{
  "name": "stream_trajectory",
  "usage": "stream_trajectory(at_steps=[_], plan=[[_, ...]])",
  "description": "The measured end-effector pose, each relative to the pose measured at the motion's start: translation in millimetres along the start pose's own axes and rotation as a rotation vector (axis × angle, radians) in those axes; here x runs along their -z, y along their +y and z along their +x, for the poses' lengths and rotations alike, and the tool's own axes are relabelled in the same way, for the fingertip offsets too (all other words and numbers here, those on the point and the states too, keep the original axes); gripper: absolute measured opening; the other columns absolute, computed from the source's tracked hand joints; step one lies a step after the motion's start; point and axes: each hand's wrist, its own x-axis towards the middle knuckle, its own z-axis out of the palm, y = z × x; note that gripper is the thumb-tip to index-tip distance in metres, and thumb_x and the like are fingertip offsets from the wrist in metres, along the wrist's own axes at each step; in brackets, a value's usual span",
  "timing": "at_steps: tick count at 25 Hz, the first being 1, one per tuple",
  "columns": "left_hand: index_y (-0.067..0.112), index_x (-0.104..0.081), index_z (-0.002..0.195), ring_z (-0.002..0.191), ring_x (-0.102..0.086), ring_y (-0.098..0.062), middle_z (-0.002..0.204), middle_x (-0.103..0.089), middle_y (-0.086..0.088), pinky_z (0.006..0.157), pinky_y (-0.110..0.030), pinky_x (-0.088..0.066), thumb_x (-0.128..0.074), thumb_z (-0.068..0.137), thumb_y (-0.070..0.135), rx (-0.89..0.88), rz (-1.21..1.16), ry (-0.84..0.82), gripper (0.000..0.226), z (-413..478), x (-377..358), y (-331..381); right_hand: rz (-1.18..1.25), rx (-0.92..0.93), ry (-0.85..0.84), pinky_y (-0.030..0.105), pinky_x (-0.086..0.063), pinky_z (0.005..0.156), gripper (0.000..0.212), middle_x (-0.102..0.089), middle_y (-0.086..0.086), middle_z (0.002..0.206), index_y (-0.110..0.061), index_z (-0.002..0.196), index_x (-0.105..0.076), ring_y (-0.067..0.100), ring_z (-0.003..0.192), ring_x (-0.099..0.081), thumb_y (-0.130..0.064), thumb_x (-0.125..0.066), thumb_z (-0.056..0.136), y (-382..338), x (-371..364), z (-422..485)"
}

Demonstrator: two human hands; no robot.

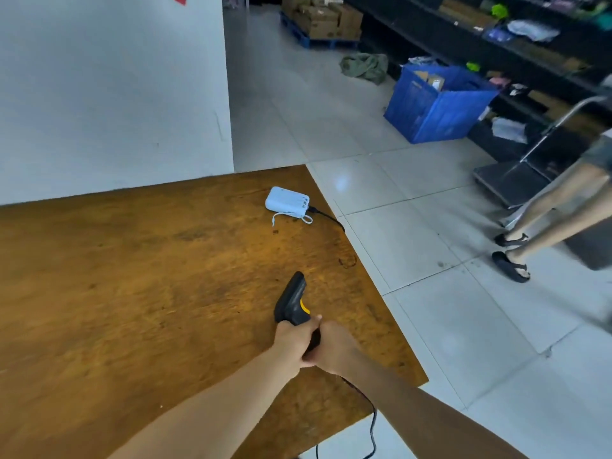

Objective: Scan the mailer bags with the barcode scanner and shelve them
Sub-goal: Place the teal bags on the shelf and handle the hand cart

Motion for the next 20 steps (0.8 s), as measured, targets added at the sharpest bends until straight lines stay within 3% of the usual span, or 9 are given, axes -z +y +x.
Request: stream_trajectory(at_steps=[3, 5, 7, 9, 11, 12, 14, 17, 20], plan=[[0.008, -0.056, 0.104, 0.092, -0.059, -0.032, 0.096, -0.061, -0.011, 0.085, -0.05, -0.053, -0.069, 0.085, 0.015, -0.132, 0.053, -0.025, 0.024, -6, -29, 28, 0.163, -0.049, 0.183, 0.03, -0.055, 0.075, 0.047, -0.064, -0.002, 0.094, -0.015, 0.107, -0.059, 0.019, 0.091, -0.065, -0.042, -0.076, 0.072, 16, 27, -1], [0.008, -0.054, 0.106, 0.094, -0.06, -0.032, 0.104, -0.062, -0.013, 0.076, -0.045, -0.053, -0.069, 0.086, 0.015, -0.19, 0.064, -0.093, 0.026, -13, -45, 52, 0.278, -0.075, 0.336, 0.033, -0.055, 0.084, 0.067, -0.056, 0.0, 0.109, -0.016, 0.119, -0.049, 0.019, 0.101, -0.06, -0.047, -0.079, 0.068, 25, 46, -3], [0.004, -0.052, 0.115, 0.099, -0.062, -0.034, 0.115, -0.061, -0.015, 0.069, -0.044, -0.055, -0.069, 0.085, 0.016, -0.231, 0.009, -0.138, 0.036, -17, -53, 79, 0.369, -0.07, 0.464, 0.032, -0.054, 0.087, 0.079, -0.043, -0.004, 0.117, -0.018, 0.132, -0.038, 0.015, 0.102, -0.055, -0.039, -0.08, 0.069, 29, 67, -6], [0.004, -0.05, 0.118, 0.098, -0.063, -0.035, 0.118, -0.06, -0.016, 0.068, -0.048, -0.057, -0.07, 0.085, 0.015, -0.257, -0.107, -0.173, 0.04, -19, -55, 108, 0.385, -0.092, 0.425, 0.031, -0.053, 0.079, 0.061, -0.046, -0.009, 0.108, -0.024, 0.129, -0.04, 0.011, 0.092, -0.054, -0.022, -0.073, 0.078, 39, 83, -3], [0.006, -0.048, 0.11, 0.1, -0.062, -0.036, 0.113, -0.06, -0.016, 0.074, -0.056, -0.056, -0.068, 0.086, 0.012, -0.294, -0.202, -0.186, 0.031, -21, -49, 139, 0.312, -0.185, 0.375, 0.036, -0.057, 0.069, 0.019, -0.06, -0.003, 0.088, -0.018, 0.101, -0.057, 0.018, 0.076, -0.06, -0.012, -0.059, 0.082, 55, 93, 1], [0.007, -0.048, 0.104, 0.101, -0.062, -0.036, 0.111, -0.06, -0.016, 0.077, -0.059, -0.055, -0.066, 0.087, 0.011, -0.321, -0.229, -0.178, 0.025, -22, -43, 154, 0.239, -0.247, 0.391, 0.036, -0.057, 0.067, 0.013, -0.063, 0.002, 0.084, -0.013, 0.094, -0.061, 0.022, 0.074, -0.062, -0.011, -0.054, 0.084, 66, 98, 3], [0.006, -0.048, 0.103, 0.104, -0.061, -0.036, 0.112, -0.059, -0.016, 0.08, -0.061, -0.053, -0.064, 0.088, 0.01, -0.363, -0.254, -0.132, 0.022, -20, -26, 177, 0.08, -0.38, 0.39, 0.029, -0.051, 0.064, 0.017, -0.061, 0.005, 0.085, -0.01, 0.096, -0.063, 0.024, 0.076, -0.06, -0.009, -0.049, 0.086, 88, 112, 7], [0.004, -0.044, 0.12, 0.104, -0.06, -0.035, 0.115, -0.057, -0.015, 0.081, -0.059, -0.054, -0.062, 0.09, 0.01, -0.4, -0.257, -0.023, 0.036, -9, 9, 195, -0.081, -0.537, 0.408, 0.026, -0.042, 0.064, 0.01, -0.055, 0.003, 0.08, -0.011, 0.096, -0.056, 0.025, 0.079, -0.058, -0.012, -0.048, 0.089, 120, 144, 9], [0.003, -0.045, 0.12, 0.1, -0.06, -0.034, 0.113, -0.055, -0.015, 0.075, -0.055, -0.054, -0.063, 0.09, 0.013, -0.362, -0.247, 0.04, 0.036, 5, 44, 193, -0.176, -0.623, 0.534, 0.031, -0.042, 0.072, 0.023, -0.063, 0.013, 0.097, -0.008, 0.101, -0.06, 0.033, 0.097, -0.06, -0.023, -0.043, 0.097, 144, 178, 18]])
